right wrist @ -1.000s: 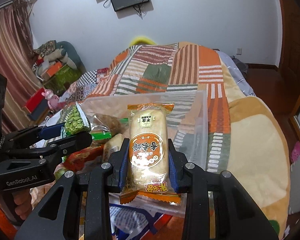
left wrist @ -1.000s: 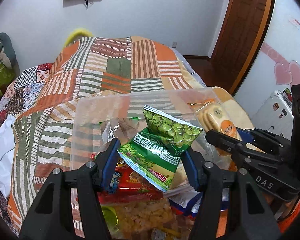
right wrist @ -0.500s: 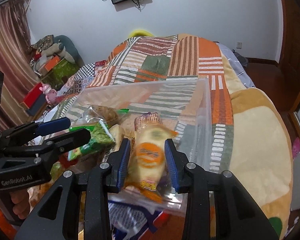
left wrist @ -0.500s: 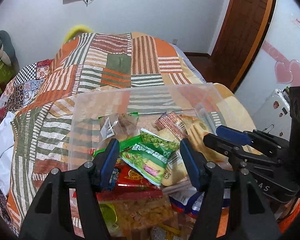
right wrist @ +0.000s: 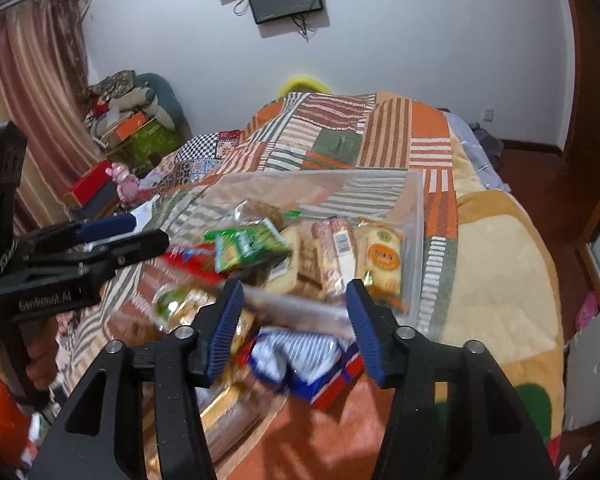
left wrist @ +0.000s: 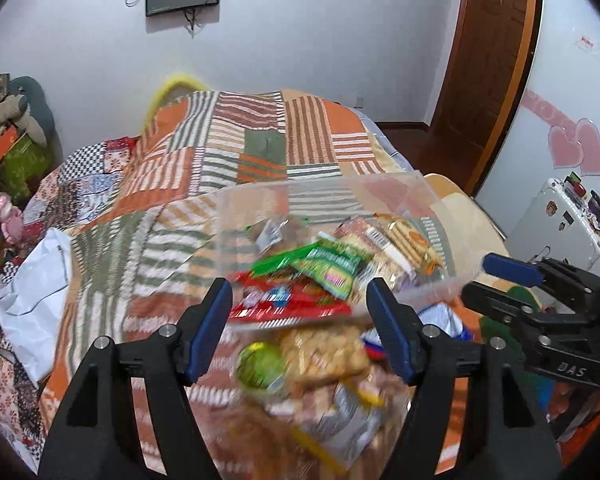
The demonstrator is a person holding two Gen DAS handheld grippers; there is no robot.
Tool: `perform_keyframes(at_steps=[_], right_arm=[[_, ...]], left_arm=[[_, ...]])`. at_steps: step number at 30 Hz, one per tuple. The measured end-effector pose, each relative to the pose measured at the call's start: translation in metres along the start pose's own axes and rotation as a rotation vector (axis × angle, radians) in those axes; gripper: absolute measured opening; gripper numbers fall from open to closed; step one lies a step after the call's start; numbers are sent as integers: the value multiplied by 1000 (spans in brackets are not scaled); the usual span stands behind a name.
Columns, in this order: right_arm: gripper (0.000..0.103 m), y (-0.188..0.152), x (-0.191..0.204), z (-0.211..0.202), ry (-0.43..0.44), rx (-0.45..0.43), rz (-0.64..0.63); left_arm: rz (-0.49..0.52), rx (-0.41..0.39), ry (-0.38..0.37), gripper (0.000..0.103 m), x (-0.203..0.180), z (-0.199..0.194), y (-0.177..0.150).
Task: Organize snacks
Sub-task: 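Grasp the orange fried-snack bag with the left tool while the right tool grasps the long biscuit pack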
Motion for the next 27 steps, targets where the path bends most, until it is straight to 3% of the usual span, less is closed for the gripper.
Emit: perform_keyframes(at_steps=[2, 10, 18, 27], right_arm=[[60, -8, 8, -5, 6, -2, -3], [63, -37, 38, 5, 67, 60, 16], [63, -71, 64, 33, 102, 165, 11], [63, -92, 64, 41, 106, 226, -36]], left_arm=[[-2, 0, 13, 74, 9, -8, -9], [-29, 48, 59, 76, 47, -18, -51], [-77, 144, 66, 76, 61, 6, -95], [-98, 178, 61, 77, 69, 26, -118]])
Point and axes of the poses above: each gripper's, at about its wrist camera, not at the fingertips, and z roughly the way its jaws point, x to its left, y to its top, the point moved 8 cm from there along z, roughly the way its jaws point, and after that the axes turned 9 degrees about -z, right-handed, at the moved point
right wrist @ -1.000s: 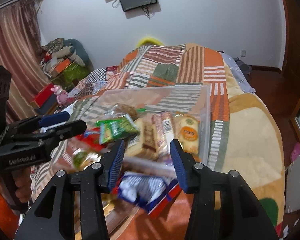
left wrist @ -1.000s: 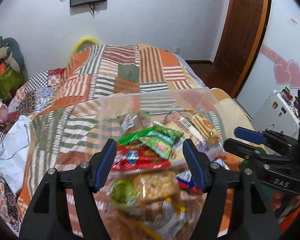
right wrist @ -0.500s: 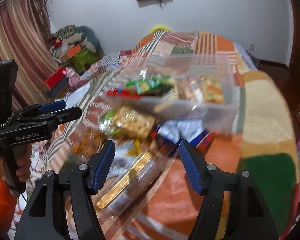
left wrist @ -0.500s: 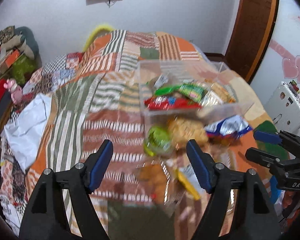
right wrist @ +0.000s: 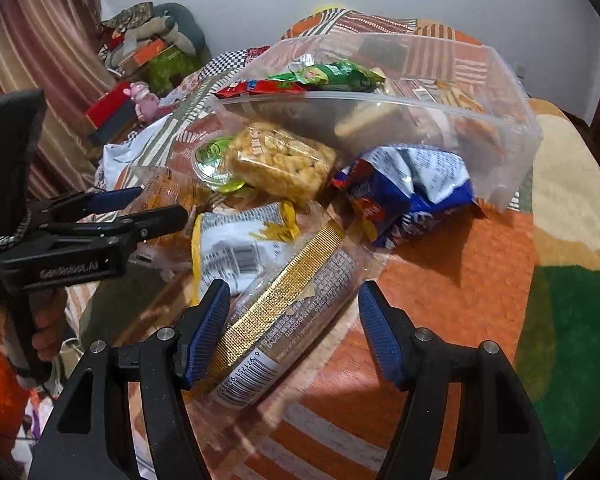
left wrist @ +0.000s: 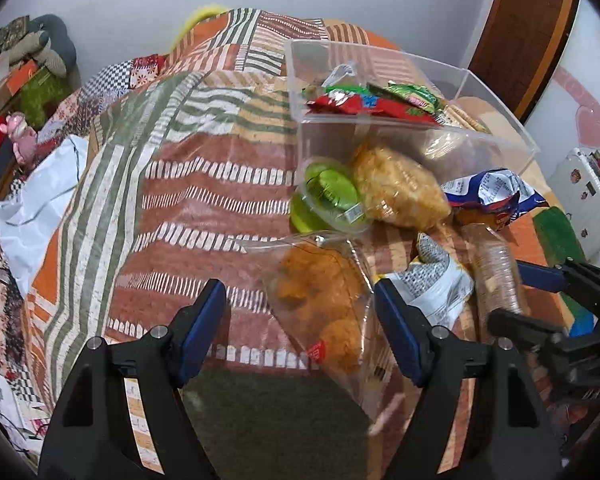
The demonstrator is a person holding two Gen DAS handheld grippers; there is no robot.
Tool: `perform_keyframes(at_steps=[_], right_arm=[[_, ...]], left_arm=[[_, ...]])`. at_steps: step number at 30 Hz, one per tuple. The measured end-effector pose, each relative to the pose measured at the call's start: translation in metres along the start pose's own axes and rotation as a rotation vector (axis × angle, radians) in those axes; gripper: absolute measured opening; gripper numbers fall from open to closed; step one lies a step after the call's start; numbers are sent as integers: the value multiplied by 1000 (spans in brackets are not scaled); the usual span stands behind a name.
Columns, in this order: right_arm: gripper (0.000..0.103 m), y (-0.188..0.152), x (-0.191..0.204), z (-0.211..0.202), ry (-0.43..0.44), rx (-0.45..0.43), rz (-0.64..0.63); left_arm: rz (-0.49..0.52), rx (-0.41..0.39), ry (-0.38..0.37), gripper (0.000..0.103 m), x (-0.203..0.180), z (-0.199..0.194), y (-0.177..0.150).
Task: Organize snacks
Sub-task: 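Grasp the orange fried-snack bag with the left tool while the right tool grasps the long biscuit pack, then lower the fried-snack bag into the box with the left tool while the right tool drops the biscuit pack in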
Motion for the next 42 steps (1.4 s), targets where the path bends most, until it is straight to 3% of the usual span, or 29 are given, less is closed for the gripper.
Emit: perform_keyframes(at_steps=[6, 12, 16, 19, 20, 22, 28, 35, 42], right_arm=[[63, -17, -24, -17, -18, 17, 3], [62, -27, -36, -27, -34, 17, 23], [50, -29, -27, -22, 31, 25, 44], [46, -29, -20, -20, 27, 21, 30], [44, -29, -19, -20, 31, 21, 26], [39, -30, -16, -21, 37, 21, 18], [32, -30, -13, -27, 22, 23, -16], [32, -27, -20, -38, -2, 1, -17], [32, -11, -26, -61, -17, -75, -1]], left_arm=[[-10, -30, 10, 78, 17, -11, 1], [-27, -11, -12, 81, 12, -3, -1], [-26, 23, -30, 81, 0, 13, -3], [-25, 16, -7, 80, -4, 20, -2], [-25, 6, -4, 79, -4, 22, -1], [-28, 8, -23, 60, -6, 23, -2], [21, -23, 3, 52, -12, 13, -8], [11, -79, -3, 52, -7, -19, -2], [-1, -136, -40, 52, -16, -46, 18]])
Point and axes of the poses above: each gripper's, at about its wrist camera, not at the fingertips, and z roughly the way its jaws point, x to its left, y to its top, the point moved 8 cm from there along z, roughly the way its jaws point, and after that the axes turned 9 degrees about -z, right-handed, at the moved point
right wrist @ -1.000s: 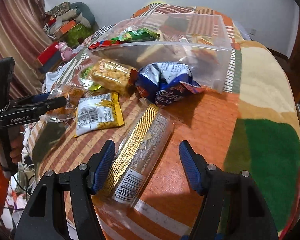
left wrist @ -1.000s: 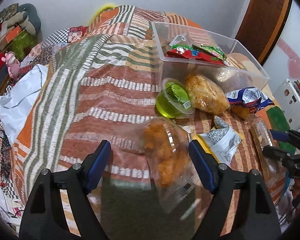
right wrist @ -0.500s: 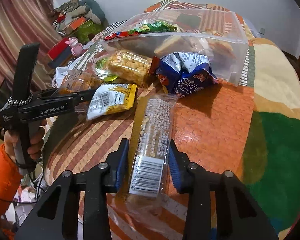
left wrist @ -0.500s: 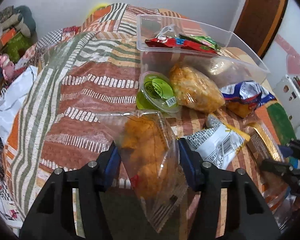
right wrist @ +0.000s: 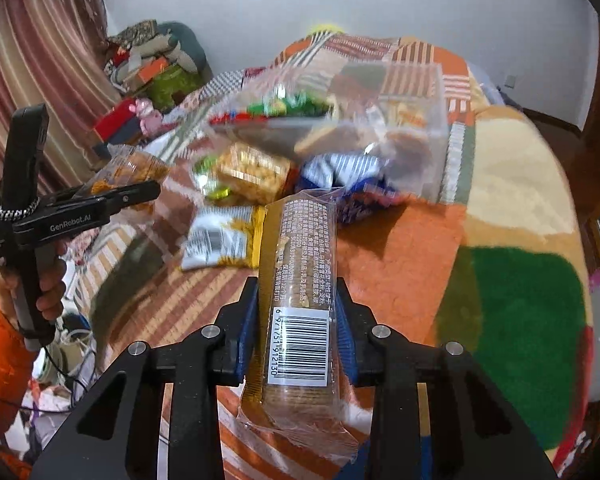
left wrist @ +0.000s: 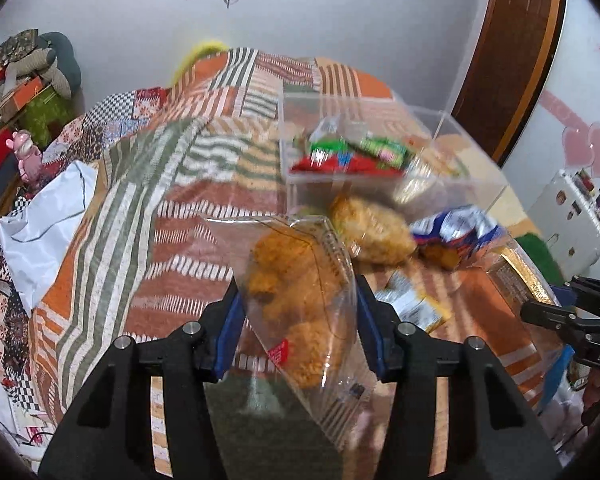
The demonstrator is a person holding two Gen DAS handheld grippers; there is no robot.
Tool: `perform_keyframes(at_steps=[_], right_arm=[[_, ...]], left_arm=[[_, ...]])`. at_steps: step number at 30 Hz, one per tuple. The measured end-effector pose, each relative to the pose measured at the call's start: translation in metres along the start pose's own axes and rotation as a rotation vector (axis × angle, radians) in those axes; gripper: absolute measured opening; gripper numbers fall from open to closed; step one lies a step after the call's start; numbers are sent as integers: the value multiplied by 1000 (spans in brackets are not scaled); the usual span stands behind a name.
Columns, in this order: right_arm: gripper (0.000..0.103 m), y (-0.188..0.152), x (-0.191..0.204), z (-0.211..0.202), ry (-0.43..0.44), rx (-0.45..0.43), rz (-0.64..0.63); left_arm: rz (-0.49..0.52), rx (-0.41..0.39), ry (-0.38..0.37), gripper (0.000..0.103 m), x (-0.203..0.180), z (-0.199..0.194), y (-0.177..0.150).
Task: Organize snacks
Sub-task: 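Lower the fried-snack bag into the box with the left tool while the right tool drops the biscuit pack in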
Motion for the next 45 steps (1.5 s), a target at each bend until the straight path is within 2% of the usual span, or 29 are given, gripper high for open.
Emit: perform_keyframes(at_steps=[13, 23, 32, 45], right_arm=[[32, 72, -30, -36, -60, -208, 40], [32, 119, -49, -40, -91, -302, 49], [32, 135, -58, -8, -92, -274, 62], [32, 137, -82, 57, -124, -139, 91]], left_arm=[[20, -157, -58, 52, -33, -36, 76], [42, -188, -51, 52, -52, -17, 114], [13, -122, -36, 52, -49, 35, 123], [16, -36, -10, 52, -49, 88, 119]])
Point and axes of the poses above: each gripper's, at about its wrist camera, not at the fingertips, and z roughly the way its jaws point, x to its left, y to its top, the point moved 8 cm from there along z, roughly the way its jaws point, and after that the axes turned 9 degrees about -z, right-handed, at the moved point
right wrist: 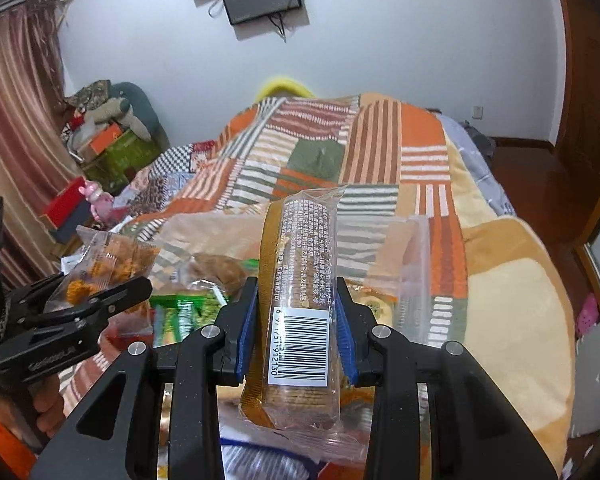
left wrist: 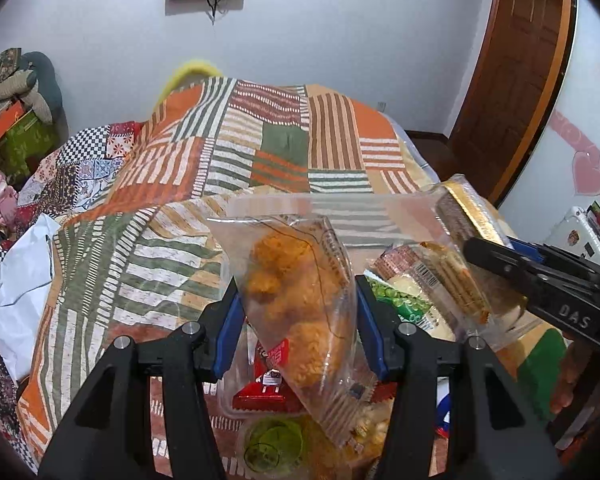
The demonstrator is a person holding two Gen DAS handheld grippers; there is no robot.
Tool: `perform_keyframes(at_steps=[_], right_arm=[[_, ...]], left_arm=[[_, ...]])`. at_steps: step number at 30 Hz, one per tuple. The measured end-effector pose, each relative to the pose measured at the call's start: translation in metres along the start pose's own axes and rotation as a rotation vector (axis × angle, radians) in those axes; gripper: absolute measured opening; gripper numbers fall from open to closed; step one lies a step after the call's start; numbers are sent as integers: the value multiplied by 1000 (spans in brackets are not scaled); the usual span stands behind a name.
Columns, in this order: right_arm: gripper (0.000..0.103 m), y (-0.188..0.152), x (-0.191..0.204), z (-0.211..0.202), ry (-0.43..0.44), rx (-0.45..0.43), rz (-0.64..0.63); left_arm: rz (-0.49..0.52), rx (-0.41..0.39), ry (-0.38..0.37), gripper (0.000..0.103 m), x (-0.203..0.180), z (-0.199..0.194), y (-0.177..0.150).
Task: Organize snacks
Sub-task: 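Lower the fried-snack bag into the box with the left tool while the right tool drops the biscuit pack in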
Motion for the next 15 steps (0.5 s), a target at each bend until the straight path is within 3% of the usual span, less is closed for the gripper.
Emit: perform_keyframes(at_steps=[8, 15], right_arm=[[33, -12, 6, 18, 2, 62, -19], [38, -17, 15, 10, -9, 58, -68]], left_arm=[[-9, 11, 19, 53, 4, 9, -3], [-25, 6, 21, 65, 8, 0, -4]])
Point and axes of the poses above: each gripper's, at about its wrist camera, not at the fingertips, and z roughly the way its jaws point, x to its left, y to its top, the point moved 8 cm from there along z, roughly the way its jaws point, and after that the axes turned 9 degrees about -z, right-handed, at the moved point
